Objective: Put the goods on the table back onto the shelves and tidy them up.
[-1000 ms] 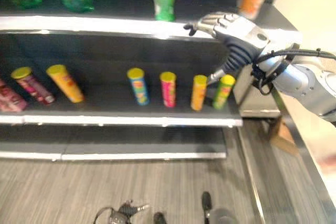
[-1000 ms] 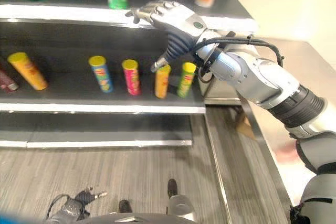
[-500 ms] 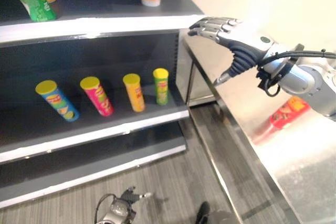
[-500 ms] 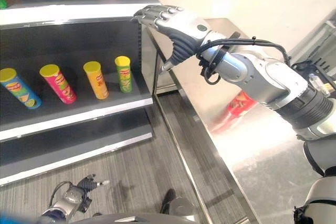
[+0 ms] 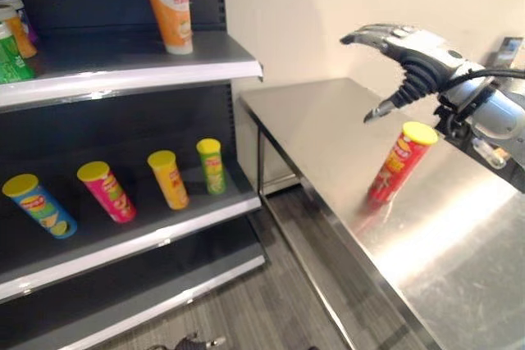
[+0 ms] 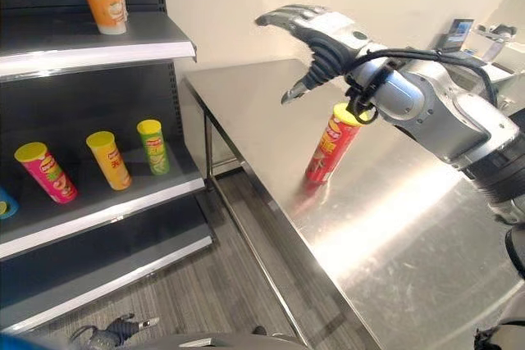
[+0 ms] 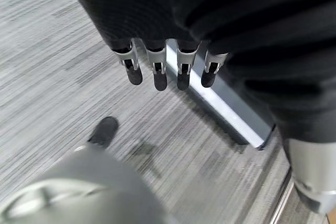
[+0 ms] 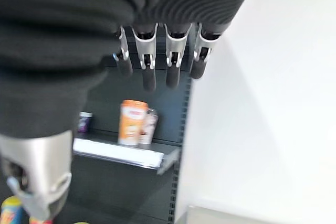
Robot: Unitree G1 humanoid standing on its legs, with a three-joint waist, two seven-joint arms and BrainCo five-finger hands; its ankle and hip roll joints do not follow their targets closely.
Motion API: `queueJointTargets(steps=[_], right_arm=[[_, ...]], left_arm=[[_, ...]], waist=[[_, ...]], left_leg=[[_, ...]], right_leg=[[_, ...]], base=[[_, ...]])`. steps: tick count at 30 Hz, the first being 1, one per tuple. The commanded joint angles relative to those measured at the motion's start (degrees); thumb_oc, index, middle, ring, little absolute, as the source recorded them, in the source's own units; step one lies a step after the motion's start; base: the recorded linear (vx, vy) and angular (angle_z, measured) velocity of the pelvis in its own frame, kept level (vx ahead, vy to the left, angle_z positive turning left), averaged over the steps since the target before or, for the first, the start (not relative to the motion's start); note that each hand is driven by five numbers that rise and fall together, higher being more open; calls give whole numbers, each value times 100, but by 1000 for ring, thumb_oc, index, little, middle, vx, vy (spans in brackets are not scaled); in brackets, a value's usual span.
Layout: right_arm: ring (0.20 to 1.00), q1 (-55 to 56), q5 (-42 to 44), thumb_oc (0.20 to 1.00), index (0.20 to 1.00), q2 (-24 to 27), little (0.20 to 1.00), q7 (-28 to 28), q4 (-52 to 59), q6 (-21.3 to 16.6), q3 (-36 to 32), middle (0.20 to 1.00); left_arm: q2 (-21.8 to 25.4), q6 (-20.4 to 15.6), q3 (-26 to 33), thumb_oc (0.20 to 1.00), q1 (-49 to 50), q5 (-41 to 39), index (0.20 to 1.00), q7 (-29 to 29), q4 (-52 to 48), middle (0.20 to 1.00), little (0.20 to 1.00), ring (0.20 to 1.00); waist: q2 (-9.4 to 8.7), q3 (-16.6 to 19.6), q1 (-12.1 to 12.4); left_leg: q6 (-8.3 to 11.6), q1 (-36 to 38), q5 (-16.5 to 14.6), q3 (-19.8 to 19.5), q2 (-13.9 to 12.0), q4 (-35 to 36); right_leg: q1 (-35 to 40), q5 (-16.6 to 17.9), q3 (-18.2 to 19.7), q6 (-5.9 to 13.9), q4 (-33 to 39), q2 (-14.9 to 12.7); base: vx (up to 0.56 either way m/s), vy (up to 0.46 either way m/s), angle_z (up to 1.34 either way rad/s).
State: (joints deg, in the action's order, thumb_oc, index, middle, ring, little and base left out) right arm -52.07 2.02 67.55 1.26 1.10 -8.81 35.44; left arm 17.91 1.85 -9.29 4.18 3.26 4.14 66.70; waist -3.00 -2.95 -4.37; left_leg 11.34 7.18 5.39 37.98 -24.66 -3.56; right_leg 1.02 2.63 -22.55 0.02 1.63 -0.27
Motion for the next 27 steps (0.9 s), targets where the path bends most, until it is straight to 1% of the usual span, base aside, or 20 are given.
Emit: queueJointTargets(steps=[1,2,3,4,5,6,7,8,10,13,16,18,19,23,24,27], right_arm=[[1000,402,513,1000,1000,-293,1000,409,-233,39,-1162,1000],[1000,867,525,1000,1000,-480,1000,433,-170,30,-1559,1000],[1000,944,519,1000,1000,-481,1000,426,-140,36,-1631,1000],[1000,1339,427,1000,1000,-720,1000,434,-114,25,-1956,1000],[1000,1590,355,1000,1000,-862,1000,466,-77,26,-2138,1000],[1000,1621,352,1000,1000,-862,1000,464,-62,30,-2168,1000],[1000,2338,-5,1000,1000,-987,1000,556,4,93,-2815,1000],[1000,2397,-11,1000,1000,-989,1000,551,33,100,-2865,1000],[1000,2681,-164,1000,1000,-993,1000,584,84,165,-3156,1000],[1000,2868,-184,1000,1000,-1072,1000,670,98,129,-3327,1000],[1000,2924,-161,1000,1000,-1115,1000,663,49,138,-3348,1000],[1000,2883,-142,1000,1000,-1135,1000,678,-47,147,-3292,1000],[1000,2719,-118,1000,1000,-1140,1000,688,-401,218,-3098,1000],[1000,2550,43,1000,1000,-1183,1000,654,-658,242,-2915,1000],[1000,2240,213,1000,1000,-1194,1000,543,-1074,299,-2556,1000],[1000,2007,298,1000,1000,-1183,1000,525,-1449,328,-2325,1000]], left_arm=[[9,-185,-134,1000,-502,-270,1000,161,-109,1000,1000,1000],[-22,-191,-128,1000,-466,-306,1000,170,-120,1000,1000,1000],[0,-192,-149,1000,-465,-307,1000,169,-121,1000,1000,1000],[-90,-212,-98,1000,-403,-354,1000,169,-74,1000,1000,1000],[-145,-221,-54,1000,-365,-384,1000,180,-49,1000,1000,1000],[-137,-222,-64,1000,-366,-385,1000,180,-49,1000,1000,1000],[-252,-202,17,1000,-334,-319,1000,133,90,1000,1000,1000],[-243,-202,-3,1000,-332,-318,1000,132,90,1000,1000,1000],[-189,-197,-57,1000,-327,-137,1000,96,145,1000,1000,1000],[-133,-196,-46,1000,-314,-84,1000,110,99,1000,1000,1000],[-96,-192,-9,1000,-279,-115,1000,147,76,1000,1000,1000],[-95,-189,1,1000,-255,-136,1000,158,83,1000,1000,1000],[-95,-183,11,1000,-236,-173,1000,167,117,1000,1000,1000],[-105,-180,8,1000,-206,-208,1000,183,148,1000,1000,1000],[-105,-176,-62,1000,-142,-234,1000,162,178,1000,1000,1000],[-100,-172,-105,1000,-109,-269,1000,148,176,1000,1000,1000]], waist=[[-170,-554,344],[-195,-605,379],[-217,-596,388],[-178,-606,419],[-94,-602,432],[-103,-591,439],[64,-420,303],[56,-412,329],[71,-262,257],[101,-237,210],[119,-226,214],[119,-222,232],[119,-207,273],[120,-198,306],[123,-189,376],[130,-192,426]], left_leg=[[137,-1145,188,-1745,255,-324],[-41,-1259,14,-2186,575,-394],[-47,-1276,5,-2199,584,-408],[-212,-1155,-444,-2787,1125,-326],[-281,-1032,-587,-3040,1339,-199],[-288,-1041,-566,-3041,1349,-183],[-323,-763,-528,-2955,1461,277],[-322,-744,-511,-2945,1462,310],[-277,-628,-415,-2813,1462,543],[-324,-545,-452,-2780,1524,603],[-353,-461,-478,-2750,1570,657],[-358,-433,-482,-2732,1589,671],[-363,-387,-467,-2713,1604,730],[-355,-376,-446,-2718,1611,749],[-340,-353,-424,-2731,1604,770],[-324,-356,-404,-2754,1606,772]], right_leg=[[977,-926,212,651,337,-547],[905,-790,233,650,337,-607],[905,-791,219,656,337,-615],[809,-696,439,671,333,-644],[749,-655,574,692,307,-619],[735,-643,571,695,311,-626],[665,-623,688,732,293,-624],[663,-623,695,732,293,-624],[627,-611,698,770,299,-676],[591,-624,757,791,214,-755],[603,-624,796,811,178,-814],[615,-625,797,822,168,-830],[619,-619,785,841,140,-866],[630,-621,761,846,132,-877],[668,-643,718,839,125,-881],[692,-649,676,839,121,-882]], base=[[-140,-56,-75],[-120,-20,-81],[-117,31,-85],[-8,45,-52],[-13,45,-59],[126,163,-97],[112,133,-111],[157,160,-99],[110,65,-18],[71,63,15],[54,48,3],[49,28,-2],[49,17,-2],[26,-2,1],[33,-22,6],[26,-27,8]])
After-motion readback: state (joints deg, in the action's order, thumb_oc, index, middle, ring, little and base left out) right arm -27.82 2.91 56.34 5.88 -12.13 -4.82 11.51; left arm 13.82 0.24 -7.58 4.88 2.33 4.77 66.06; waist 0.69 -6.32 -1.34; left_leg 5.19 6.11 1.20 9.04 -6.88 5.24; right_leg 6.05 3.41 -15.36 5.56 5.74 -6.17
